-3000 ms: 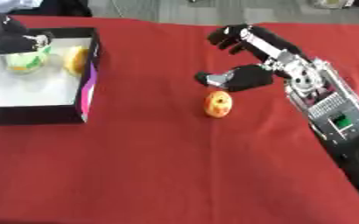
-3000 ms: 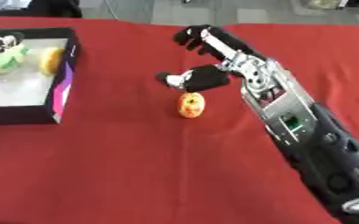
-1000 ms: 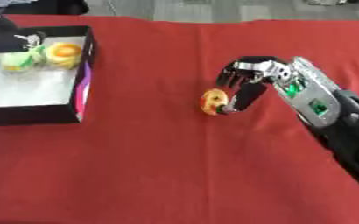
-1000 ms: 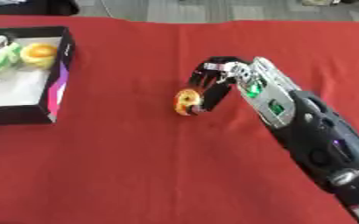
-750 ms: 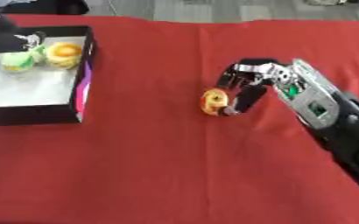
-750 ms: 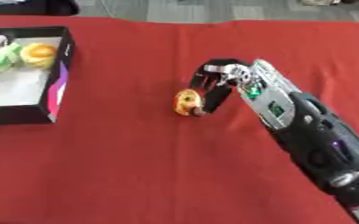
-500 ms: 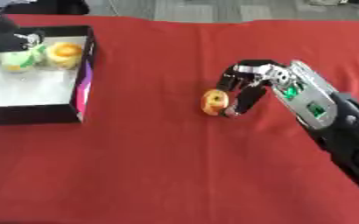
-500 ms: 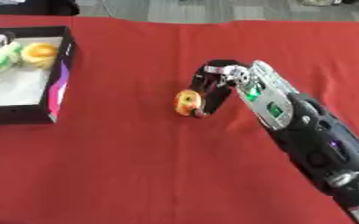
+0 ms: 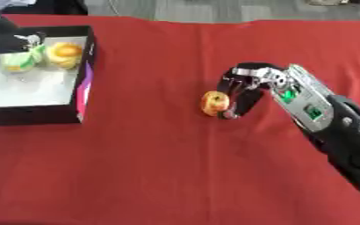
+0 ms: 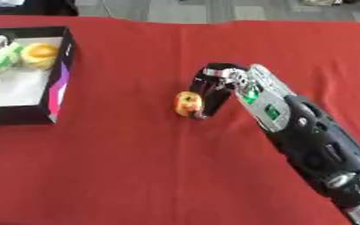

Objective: Pick up the objects with one hand, pass them to the other hand, and then place them into the box on the other side of the table.

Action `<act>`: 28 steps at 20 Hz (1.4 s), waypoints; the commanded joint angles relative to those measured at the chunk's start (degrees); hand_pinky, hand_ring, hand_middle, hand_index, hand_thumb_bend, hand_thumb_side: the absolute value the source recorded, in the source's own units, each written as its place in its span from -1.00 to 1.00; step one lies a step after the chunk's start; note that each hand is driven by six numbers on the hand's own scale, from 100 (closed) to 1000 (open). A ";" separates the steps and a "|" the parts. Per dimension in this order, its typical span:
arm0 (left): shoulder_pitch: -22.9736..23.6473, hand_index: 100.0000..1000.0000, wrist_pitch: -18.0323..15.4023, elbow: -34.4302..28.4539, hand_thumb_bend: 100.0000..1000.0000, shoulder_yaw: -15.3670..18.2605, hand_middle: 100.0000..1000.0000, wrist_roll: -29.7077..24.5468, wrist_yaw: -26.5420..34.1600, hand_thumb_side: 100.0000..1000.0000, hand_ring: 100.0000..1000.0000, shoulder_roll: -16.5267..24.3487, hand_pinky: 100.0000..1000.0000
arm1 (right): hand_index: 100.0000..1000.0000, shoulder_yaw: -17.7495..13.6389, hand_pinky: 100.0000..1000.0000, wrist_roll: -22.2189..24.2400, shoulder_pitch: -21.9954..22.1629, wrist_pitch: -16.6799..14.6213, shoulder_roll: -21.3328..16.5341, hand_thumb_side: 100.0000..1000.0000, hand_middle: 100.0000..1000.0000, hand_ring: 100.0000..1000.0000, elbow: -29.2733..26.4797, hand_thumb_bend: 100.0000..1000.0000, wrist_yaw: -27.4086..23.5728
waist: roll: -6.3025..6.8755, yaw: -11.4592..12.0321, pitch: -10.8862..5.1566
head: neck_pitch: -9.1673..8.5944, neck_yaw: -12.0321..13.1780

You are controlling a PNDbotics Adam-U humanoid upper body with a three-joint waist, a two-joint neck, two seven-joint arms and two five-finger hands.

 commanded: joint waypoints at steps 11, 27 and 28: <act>-0.70 0.38 0.06 -1.10 -0.28 0.69 0.29 0.47 0.11 -0.31 0.57 1.63 0.45 | -0.14 -0.68 0.52 -6.30 -0.36 3.07 -1.12 -1.00 -0.17 0.30 -4.98 -0.59 -2.87 | -0.04 -0.14 -0.21 | -0.20 -0.12; -1.05 0.38 -0.57 -5.06 -0.24 -0.24 0.27 -1.25 2.57 -0.17 0.55 1.94 0.44 | -0.14 -3.82 0.43 -22.08 3.58 5.40 -0.31 -1.00 -0.21 0.26 -21.93 -0.88 -12.23 | 0.55 -0.55 -0.27 | -0.80 0.00; -1.07 0.38 -0.66 -5.66 -0.24 -0.40 0.27 -1.73 3.04 -0.17 0.55 1.99 0.44 | -0.14 -3.61 0.43 -23.16 3.77 4.86 -0.09 -1.00 -0.21 0.25 -22.13 -0.88 -13.08 | 0.58 -0.54 -0.28 | -0.87 -0.02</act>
